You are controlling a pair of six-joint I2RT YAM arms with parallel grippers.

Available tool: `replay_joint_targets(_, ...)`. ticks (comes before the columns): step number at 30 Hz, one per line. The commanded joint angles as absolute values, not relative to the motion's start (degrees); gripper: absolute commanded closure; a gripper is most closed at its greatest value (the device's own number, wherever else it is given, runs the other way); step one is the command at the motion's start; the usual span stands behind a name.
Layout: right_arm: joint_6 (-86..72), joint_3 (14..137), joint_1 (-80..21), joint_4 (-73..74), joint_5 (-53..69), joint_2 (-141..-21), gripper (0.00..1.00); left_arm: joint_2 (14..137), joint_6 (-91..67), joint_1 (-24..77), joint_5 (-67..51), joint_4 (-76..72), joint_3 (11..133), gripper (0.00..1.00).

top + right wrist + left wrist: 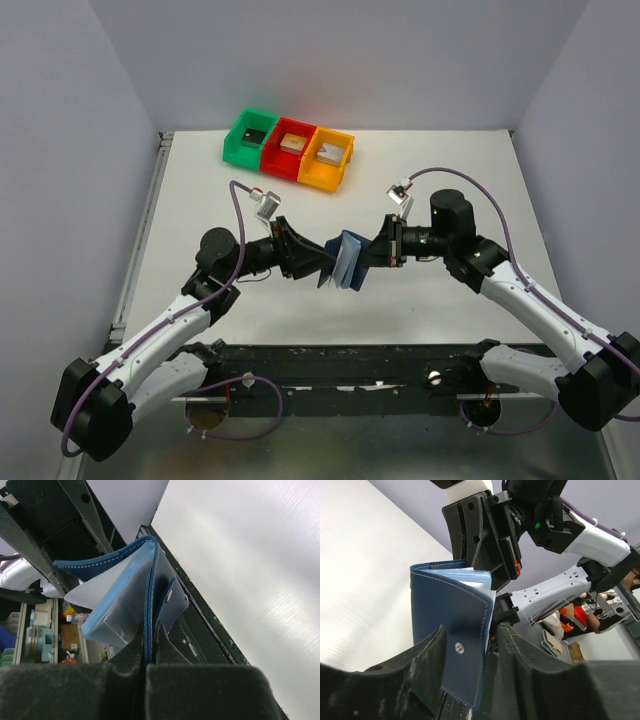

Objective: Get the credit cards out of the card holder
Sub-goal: Place the card holder at the center of the board.

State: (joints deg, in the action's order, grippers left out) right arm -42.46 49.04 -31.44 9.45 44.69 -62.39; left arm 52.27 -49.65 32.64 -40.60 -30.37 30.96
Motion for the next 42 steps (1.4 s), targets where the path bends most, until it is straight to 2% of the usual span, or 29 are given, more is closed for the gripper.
replay_joint_targets(1, -44.5, 50.3, -31.7, 9.6, 46.7, -62.9, 1.00, 52.9, -49.6, 32.9, -43.9, -33.1, 31.9, 0.42)
replay_joint_targets(8, -46.3, 49.4, -31.6, 7.8, 46.7, -63.1, 1.00, 52.6, -47.6, 32.9, -43.9, -30.2, 31.7, 0.39)
replay_joint_targets(14, -40.9, 54.2, -31.6, 19.7, 40.6, -62.8, 1.00, 52.5, -45.8, 32.8, -41.8, -27.7, 31.8, 0.11)
replay_joint_targets(24, -40.4, 55.2, -31.8, 21.0, 40.1, -63.5, 1.00, 55.7, -46.8, 34.4, -42.6, -32.0, 32.7, 0.14)
replay_joint_targets(42, -37.4, 58.4, -32.7, 26.1, 35.7, -64.2, 1.00, 60.7, -38.9, 38.3, -35.9, -20.2, 37.9, 0.13)
